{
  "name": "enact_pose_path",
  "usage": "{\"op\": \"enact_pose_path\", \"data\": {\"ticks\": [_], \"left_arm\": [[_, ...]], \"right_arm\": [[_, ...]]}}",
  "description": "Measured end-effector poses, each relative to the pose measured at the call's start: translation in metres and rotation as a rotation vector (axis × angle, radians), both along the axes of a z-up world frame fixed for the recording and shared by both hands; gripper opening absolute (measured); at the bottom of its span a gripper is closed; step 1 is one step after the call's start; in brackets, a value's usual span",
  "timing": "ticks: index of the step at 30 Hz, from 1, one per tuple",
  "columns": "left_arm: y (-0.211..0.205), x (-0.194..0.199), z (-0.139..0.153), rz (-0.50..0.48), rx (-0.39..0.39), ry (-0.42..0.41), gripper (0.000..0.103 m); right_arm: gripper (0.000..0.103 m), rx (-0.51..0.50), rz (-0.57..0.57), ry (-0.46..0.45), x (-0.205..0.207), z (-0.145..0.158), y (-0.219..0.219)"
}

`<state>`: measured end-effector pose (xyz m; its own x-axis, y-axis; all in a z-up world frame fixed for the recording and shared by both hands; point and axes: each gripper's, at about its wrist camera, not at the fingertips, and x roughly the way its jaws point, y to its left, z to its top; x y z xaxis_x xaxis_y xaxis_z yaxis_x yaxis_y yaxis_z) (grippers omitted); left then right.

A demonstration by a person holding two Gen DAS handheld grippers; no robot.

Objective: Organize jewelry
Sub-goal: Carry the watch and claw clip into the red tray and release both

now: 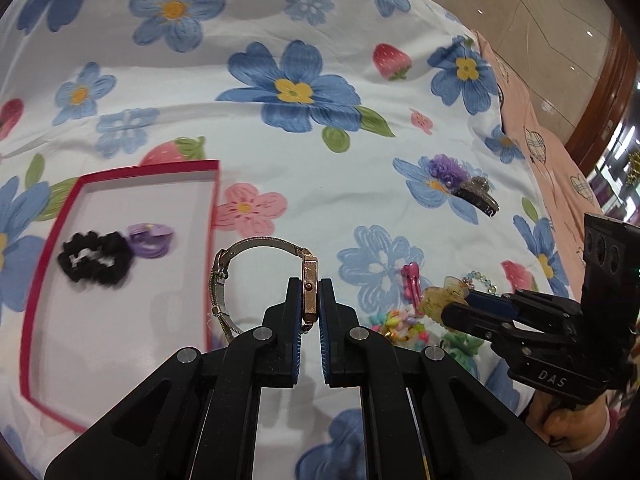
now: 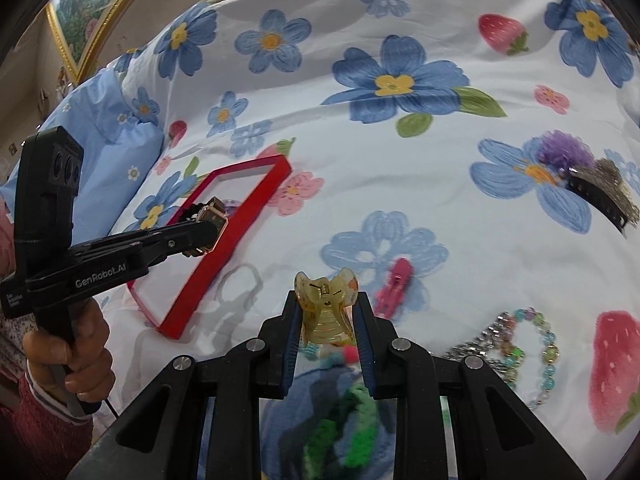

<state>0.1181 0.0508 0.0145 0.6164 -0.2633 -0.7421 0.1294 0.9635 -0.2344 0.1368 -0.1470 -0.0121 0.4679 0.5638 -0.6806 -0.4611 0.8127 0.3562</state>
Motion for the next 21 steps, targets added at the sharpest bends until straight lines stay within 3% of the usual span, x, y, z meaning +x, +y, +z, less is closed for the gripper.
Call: {"op": "enact_pose_path", "data": {"ticks": [21], "left_arm": [[0.086, -0.044, 0.000, 0.192, -0.015, -0.001, 0.006]], "right_arm": [[0.026, 0.017, 0.164, -0.052, -0.002, 0.021, 0.093]]}}
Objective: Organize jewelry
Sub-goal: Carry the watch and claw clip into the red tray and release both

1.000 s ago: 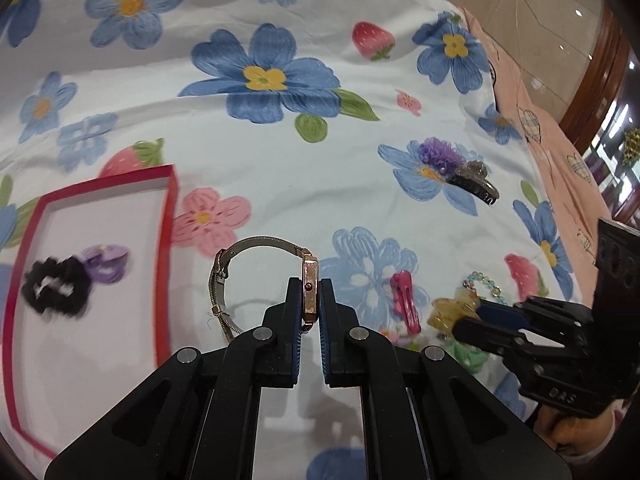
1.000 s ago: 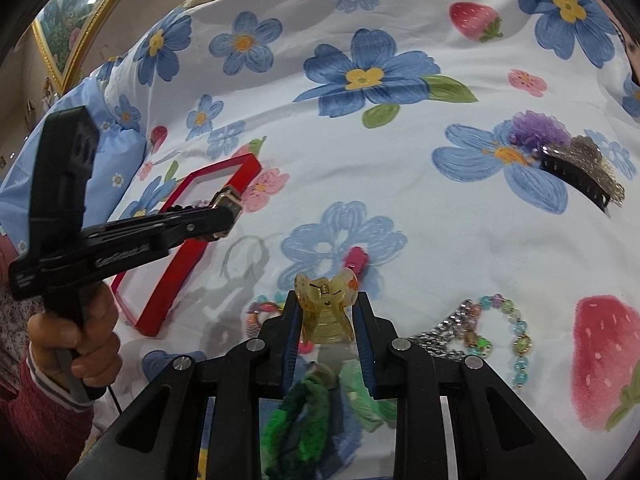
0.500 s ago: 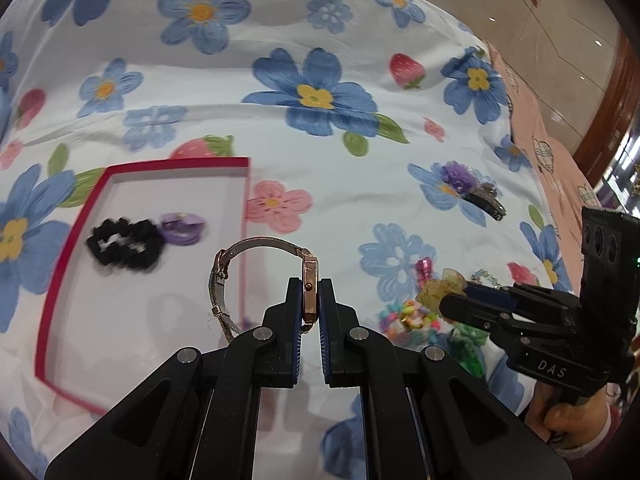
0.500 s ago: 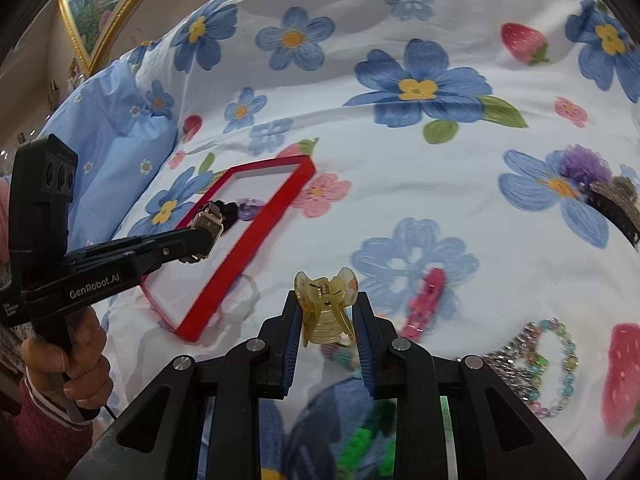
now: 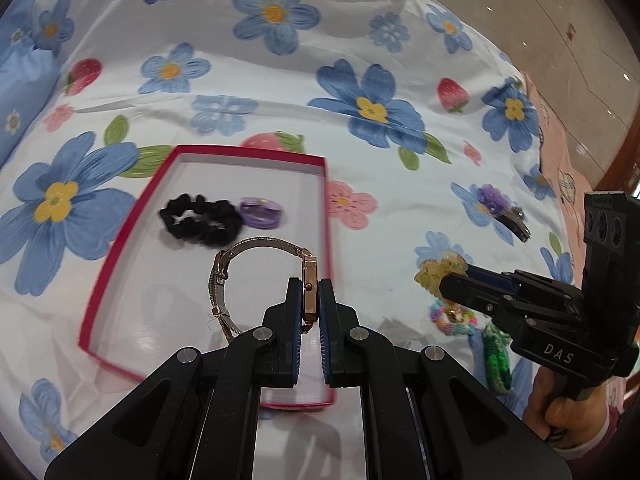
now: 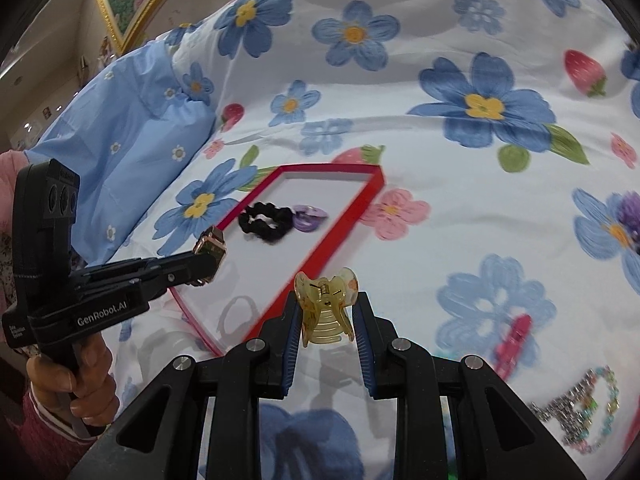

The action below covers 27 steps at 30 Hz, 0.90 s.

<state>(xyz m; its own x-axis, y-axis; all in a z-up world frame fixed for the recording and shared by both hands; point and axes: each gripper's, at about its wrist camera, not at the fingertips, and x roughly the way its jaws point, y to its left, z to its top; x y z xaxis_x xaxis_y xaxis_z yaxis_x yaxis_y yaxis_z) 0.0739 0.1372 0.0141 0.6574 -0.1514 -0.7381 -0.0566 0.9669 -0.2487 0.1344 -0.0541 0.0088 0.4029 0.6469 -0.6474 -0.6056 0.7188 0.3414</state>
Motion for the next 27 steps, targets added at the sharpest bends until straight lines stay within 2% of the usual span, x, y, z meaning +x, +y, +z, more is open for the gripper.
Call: {"op": "enact_pose_path", "data": {"ticks": [11, 19, 27], "left_arm": [[0.041, 0.007, -0.017, 0.071, -0.015, 0.042, 0.006], [0.063, 0.030, -0.036, 0.087, -0.016, 0.082, 0.006], [0.080, 0.058, -0.057, 0.094, -0.008, 0.134, 0.006]], "right_arm": [[0.026, 0.000, 0.058, 0.000, 0.015, 0.001, 0.051], [0.026, -0.015, 0.093, 0.002, 0.033, -0.005, 0.086], [0.026, -0.070, 0.114, 0.018, 0.061, -0.024, 0.120]]}}
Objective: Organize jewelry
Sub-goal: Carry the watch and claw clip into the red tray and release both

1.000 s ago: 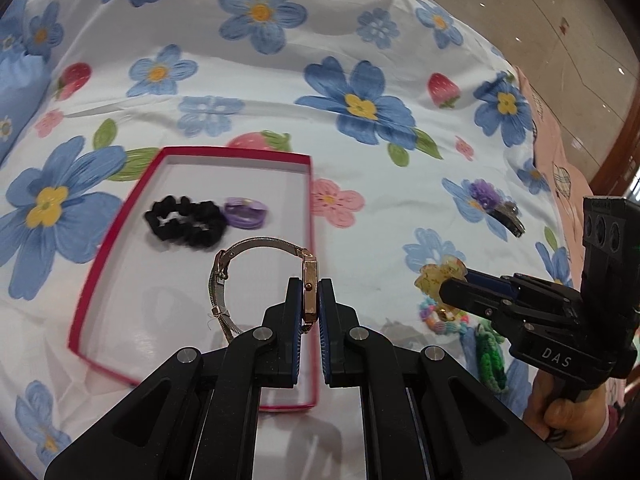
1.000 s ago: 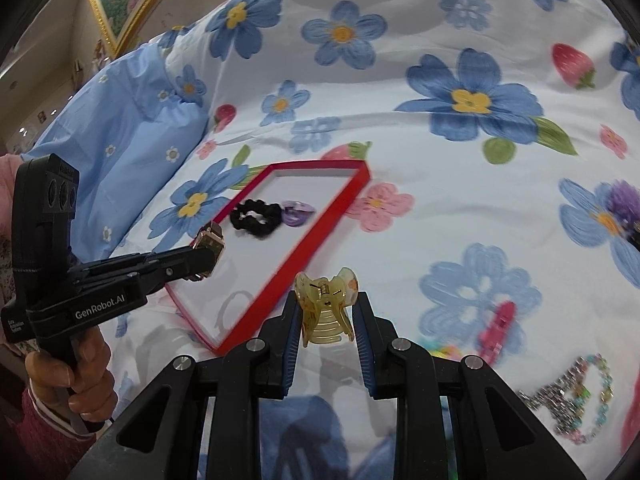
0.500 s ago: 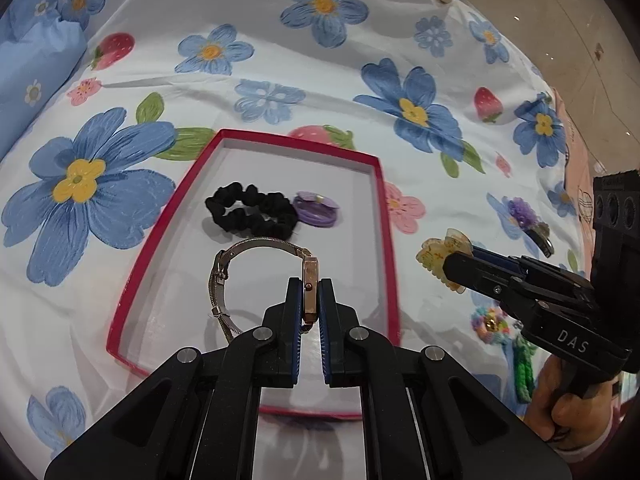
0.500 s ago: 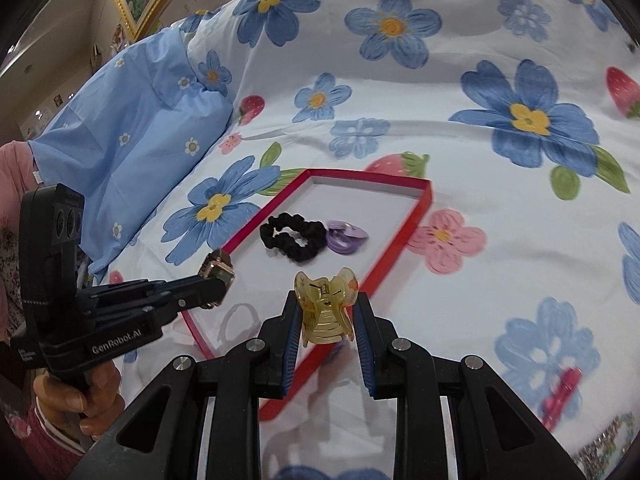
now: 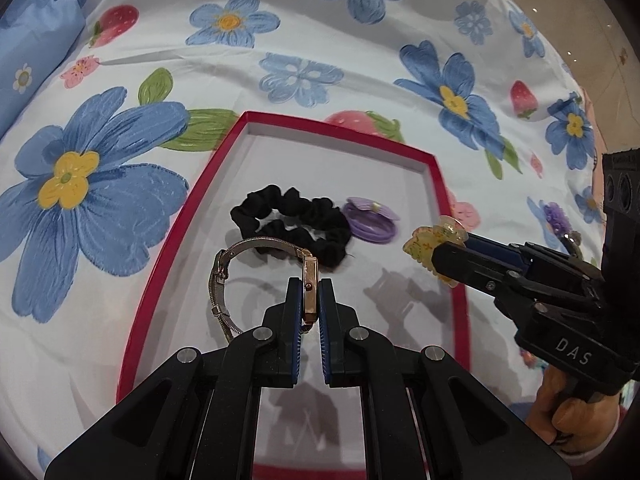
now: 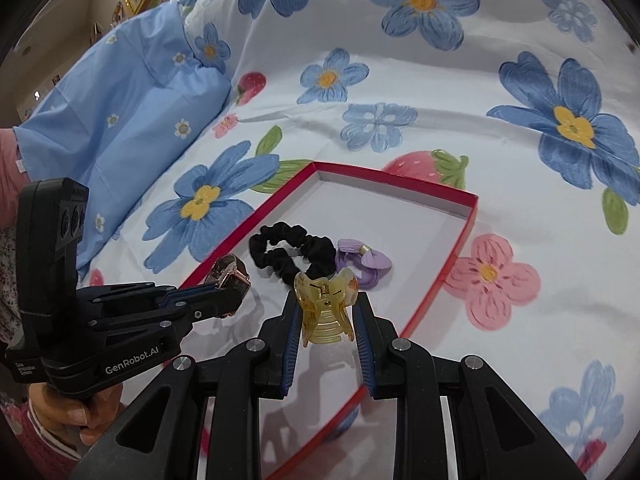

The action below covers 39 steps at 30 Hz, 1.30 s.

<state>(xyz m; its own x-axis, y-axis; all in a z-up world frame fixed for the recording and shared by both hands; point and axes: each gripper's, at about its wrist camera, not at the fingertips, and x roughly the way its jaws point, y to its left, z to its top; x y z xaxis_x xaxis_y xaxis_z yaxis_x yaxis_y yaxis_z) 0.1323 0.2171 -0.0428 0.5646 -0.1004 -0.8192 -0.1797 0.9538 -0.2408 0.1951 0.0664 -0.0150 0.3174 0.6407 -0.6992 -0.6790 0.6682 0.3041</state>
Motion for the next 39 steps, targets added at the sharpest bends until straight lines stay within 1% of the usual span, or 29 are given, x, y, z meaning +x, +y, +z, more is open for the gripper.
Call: {"op": "enact_pose_path", "data": {"ticks": [10, 14, 21, 23, 25, 27, 29, 34, 39], "left_arm": [[0.009, 0.019, -0.022, 0.014, -0.002, 0.056, 0.006], [0.010, 0.021, -0.028, 0.014, -0.001, 0.070, 0.007], [0.010, 0.022, -0.028, 0.017, 0.013, 0.073, 0.007], [0.010, 0.022, -0.027, 0.020, 0.013, 0.075, 0.011], [0.011, 0.022, -0.026, 0.028, 0.013, 0.073, 0.022], [0.012, 0.020, -0.024, 0.035, 0.015, 0.067, 0.027], [0.012, 0.018, -0.021, 0.038, 0.024, 0.062, 0.028], [0.011, 0.013, -0.016, 0.041, 0.039, 0.053, 0.030], [0.012, 0.004, -0.010, 0.057, 0.032, 0.045, 0.030]], "right_arm": [[0.026, -0.085, 0.031, -0.004, 0.015, -0.023, 0.025], [0.026, -0.096, 0.036, 0.011, 0.017, -0.030, 0.028], [0.027, -0.100, 0.045, 0.008, 0.017, -0.032, 0.030], [0.027, -0.098, 0.044, 0.008, 0.017, -0.032, 0.030], [0.027, -0.094, 0.042, 0.010, 0.018, -0.032, 0.030], [0.028, -0.092, 0.042, 0.015, 0.018, -0.032, 0.031], [0.029, -0.090, 0.041, 0.019, 0.018, -0.031, 0.030], [0.038, -0.080, 0.035, 0.023, 0.016, -0.028, 0.027], [0.039, -0.075, 0.032, 0.023, 0.012, -0.025, 0.023]]}}
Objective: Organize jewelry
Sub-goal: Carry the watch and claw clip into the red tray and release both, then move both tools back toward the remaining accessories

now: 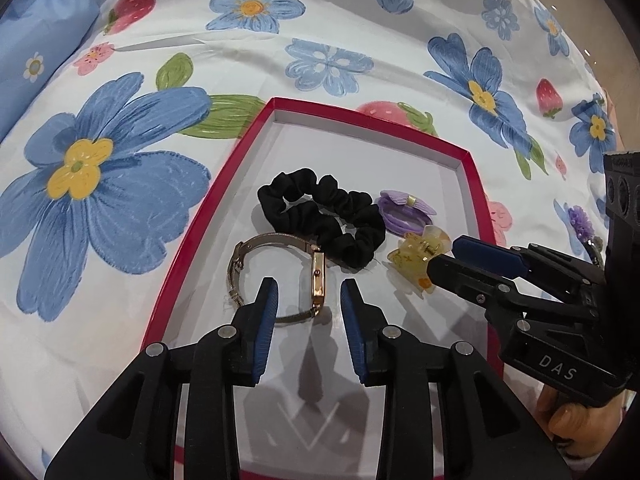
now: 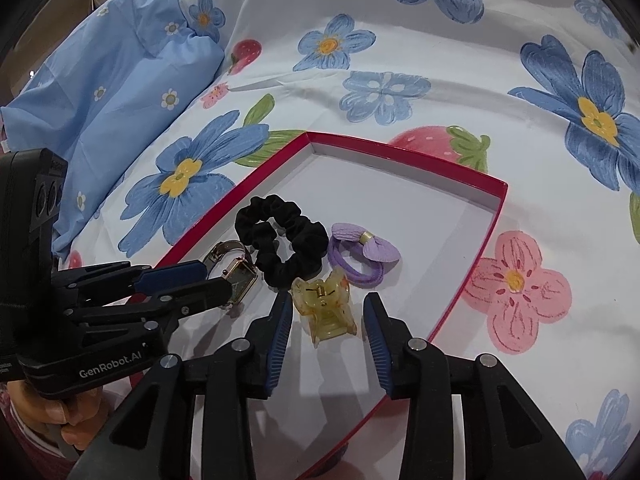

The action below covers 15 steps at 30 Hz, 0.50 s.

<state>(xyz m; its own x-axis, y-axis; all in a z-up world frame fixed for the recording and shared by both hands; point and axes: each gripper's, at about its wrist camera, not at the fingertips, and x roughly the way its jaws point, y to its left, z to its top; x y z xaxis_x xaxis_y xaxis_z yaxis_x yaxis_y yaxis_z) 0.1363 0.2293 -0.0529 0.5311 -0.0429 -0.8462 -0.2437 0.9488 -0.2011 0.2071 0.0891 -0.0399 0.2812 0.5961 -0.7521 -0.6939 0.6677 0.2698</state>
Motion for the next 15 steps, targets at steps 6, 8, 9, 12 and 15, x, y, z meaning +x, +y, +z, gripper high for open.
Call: {"op": "enact_pose_path", "data": {"ticks": [6, 8, 9, 12, 15], "left_arm": [[-0.001, -0.010, 0.004, 0.011, -0.007, -0.006, 0.030], [-0.002, -0.013, 0.005, 0.013, -0.007, -0.007, 0.030], [-0.002, -0.016, 0.006, 0.015, -0.008, -0.008, 0.030], [-0.004, -0.023, 0.010, 0.019, -0.015, -0.016, 0.030], [-0.009, -0.030, 0.018, 0.018, -0.025, -0.032, 0.030]], "right_arm": [[0.039, 0.008, 0.000, -0.007, -0.008, 0.007, -0.006], [0.039, 0.012, -0.001, -0.008, -0.010, 0.008, -0.008], [0.039, 0.013, -0.005, -0.009, -0.011, 0.009, -0.009], [0.039, 0.023, -0.013, -0.012, -0.016, 0.014, -0.016], [0.039, 0.037, -0.024, -0.017, -0.022, 0.019, -0.026]]}}
